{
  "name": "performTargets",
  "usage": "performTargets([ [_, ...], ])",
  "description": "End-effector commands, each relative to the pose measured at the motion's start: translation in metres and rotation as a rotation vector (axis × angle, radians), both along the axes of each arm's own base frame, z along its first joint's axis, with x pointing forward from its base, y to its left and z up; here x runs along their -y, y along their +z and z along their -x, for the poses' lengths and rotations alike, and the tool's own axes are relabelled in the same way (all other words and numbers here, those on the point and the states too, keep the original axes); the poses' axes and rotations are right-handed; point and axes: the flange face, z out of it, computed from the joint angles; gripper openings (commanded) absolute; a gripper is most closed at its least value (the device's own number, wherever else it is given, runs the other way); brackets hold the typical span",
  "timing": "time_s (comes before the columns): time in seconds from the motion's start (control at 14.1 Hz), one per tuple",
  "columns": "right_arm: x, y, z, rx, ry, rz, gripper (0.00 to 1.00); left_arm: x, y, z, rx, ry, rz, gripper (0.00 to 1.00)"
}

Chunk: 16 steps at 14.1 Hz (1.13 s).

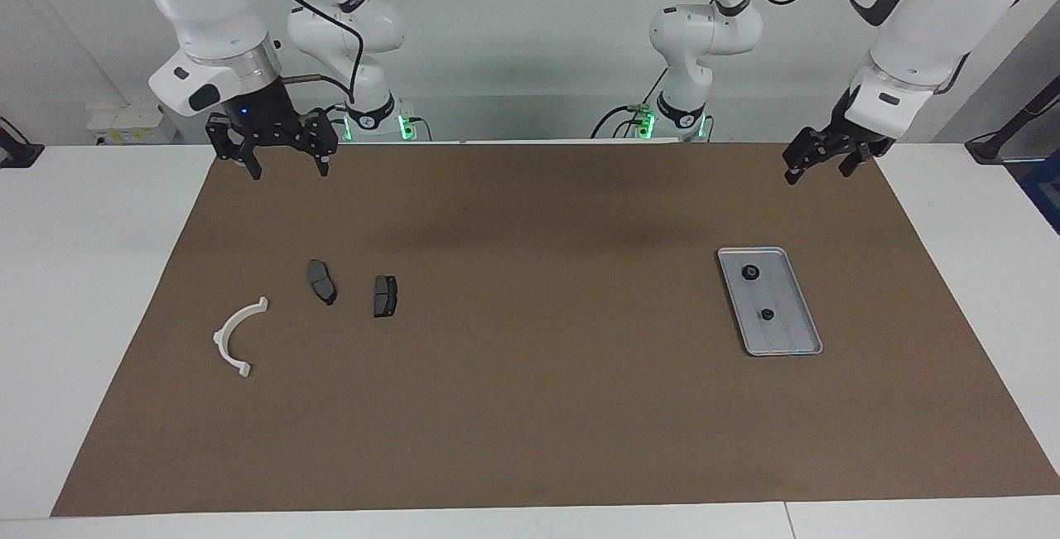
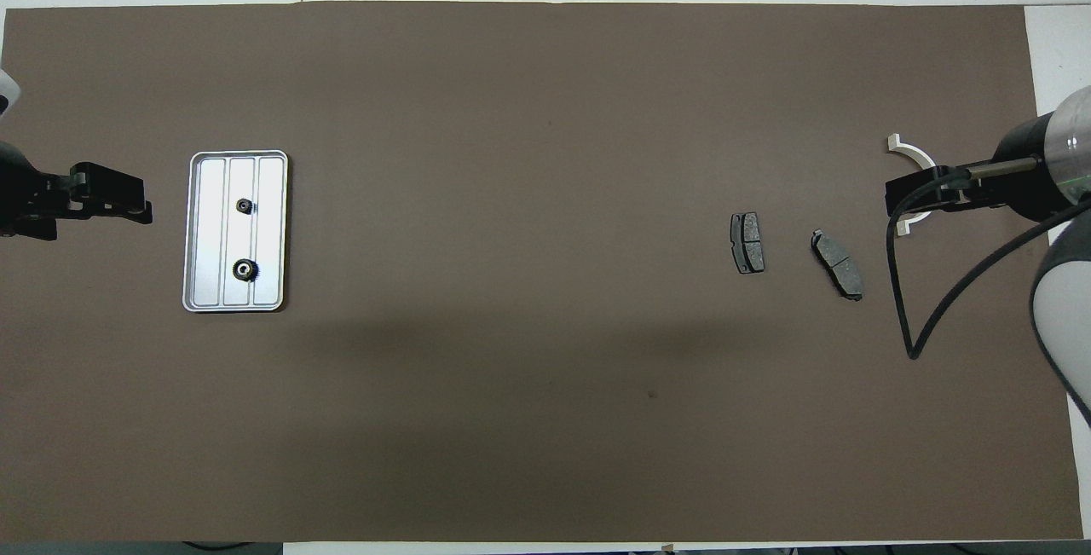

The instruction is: Pick bearing gear from pile to tray

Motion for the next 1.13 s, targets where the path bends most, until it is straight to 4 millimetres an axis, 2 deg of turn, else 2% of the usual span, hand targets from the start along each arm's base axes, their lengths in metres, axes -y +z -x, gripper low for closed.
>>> performTargets([
  [0.0,-0.002,0.000,0.001,0.012,-0.014,-0.020,1.00,0.000,-0.019,0.021,0.006,-0.014,-0.011,1.00],
  [0.35,-0.004,0.000,0.002,0.012,-0.009,-0.020,1.00,0.002,-0.015,0.024,-0.034,-0.014,-0.020,1.00],
  [0.64,-0.004,0.000,0.002,0.012,-0.009,-0.020,1.00,-0.004,-0.012,0.026,-0.035,-0.007,-0.019,1.00],
  [0.78,-0.003,0.000,0.001,0.014,-0.013,-0.020,1.00,0.002,-0.010,0.022,-0.035,-0.018,-0.020,1.00],
  [1.06,-0.003,0.001,0.000,0.024,-0.011,-0.021,1.00,0.003,-0.009,0.024,-0.035,-0.020,-0.012,1.00],
])
